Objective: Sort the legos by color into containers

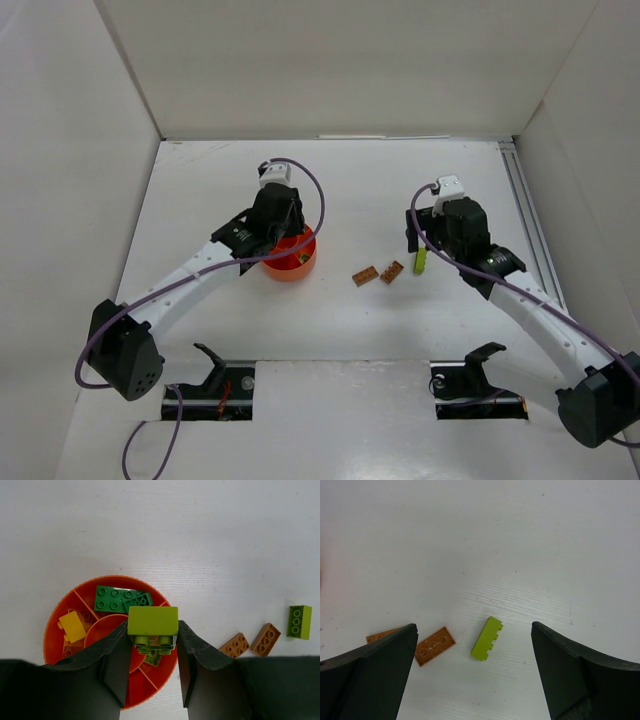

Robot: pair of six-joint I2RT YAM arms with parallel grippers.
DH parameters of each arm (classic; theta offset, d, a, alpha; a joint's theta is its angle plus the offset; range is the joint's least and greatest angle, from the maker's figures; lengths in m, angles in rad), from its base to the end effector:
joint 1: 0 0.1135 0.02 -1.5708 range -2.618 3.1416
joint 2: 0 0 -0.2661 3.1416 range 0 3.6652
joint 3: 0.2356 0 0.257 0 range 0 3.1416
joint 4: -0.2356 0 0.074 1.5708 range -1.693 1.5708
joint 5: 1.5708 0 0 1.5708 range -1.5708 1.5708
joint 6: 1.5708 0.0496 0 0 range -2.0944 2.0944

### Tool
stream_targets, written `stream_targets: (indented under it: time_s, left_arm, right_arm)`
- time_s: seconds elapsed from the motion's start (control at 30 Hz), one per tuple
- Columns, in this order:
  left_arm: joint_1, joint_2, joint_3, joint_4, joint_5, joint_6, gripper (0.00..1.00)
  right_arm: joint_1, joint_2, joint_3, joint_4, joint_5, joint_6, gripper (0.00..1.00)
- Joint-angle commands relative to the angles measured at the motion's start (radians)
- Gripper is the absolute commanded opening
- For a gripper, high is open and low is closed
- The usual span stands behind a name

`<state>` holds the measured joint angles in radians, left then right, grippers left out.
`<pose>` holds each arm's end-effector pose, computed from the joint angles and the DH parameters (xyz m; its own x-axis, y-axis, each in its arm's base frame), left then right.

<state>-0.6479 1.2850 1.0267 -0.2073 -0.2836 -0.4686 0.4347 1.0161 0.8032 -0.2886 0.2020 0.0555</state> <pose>0.2560 -0.1764 0.3084 -0.4910 -0.1721 -0.8540 0.1774 0.9400 -0.2915 0.2258 0.0938 0.2866 -0.4494 -0.1487 -0.8809 -0.2284 0.9724 -0.0477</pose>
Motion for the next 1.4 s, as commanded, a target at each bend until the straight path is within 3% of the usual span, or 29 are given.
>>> stream_targets:
  time_s: [0.0, 0.13, 0.33, 0.63, 0.83, 1.37]
  left_arm:
    - [-0.004, -0.012, 0.047, -0.004, -0.005, -0.004, 0.00]
    - [-0.004, 0.011, 0.065, -0.004, 0.034, -0.004, 0.00]
    - [0.005, 0.011, 0.082, -0.040, -0.015, 0.033, 0.00]
    - [-0.016, 0.045, 0.101, -0.119, 0.004, -0.039, 0.00]
    - [-0.038, 0.005, 0.030, -0.141, 0.004, -0.079, 0.00]
    - [-0.093, -0.024, 0.021, -0.150, -0.015, -0.099, 0.00]
  right_arm:
    - [-0.017, -0.014, 0.011, 0.000, 0.033, -0.014, 1.00]
    - [-0.036, -0.033, 0.011, -0.021, 0.054, -0.014, 1.00]
    - [-0.063, -0.042, 0.022, -0.034, 0.054, -0.012, 1.00]
    - [-0.151, -0.011, 0.001, 0.043, -0.094, -0.056, 1.00]
    - [-0.160, -0.011, -0.010, 0.052, -0.144, -0.056, 1.00]
    - [-0.160, -0.021, -0.019, 0.052, -0.193, -0.056, 1.00]
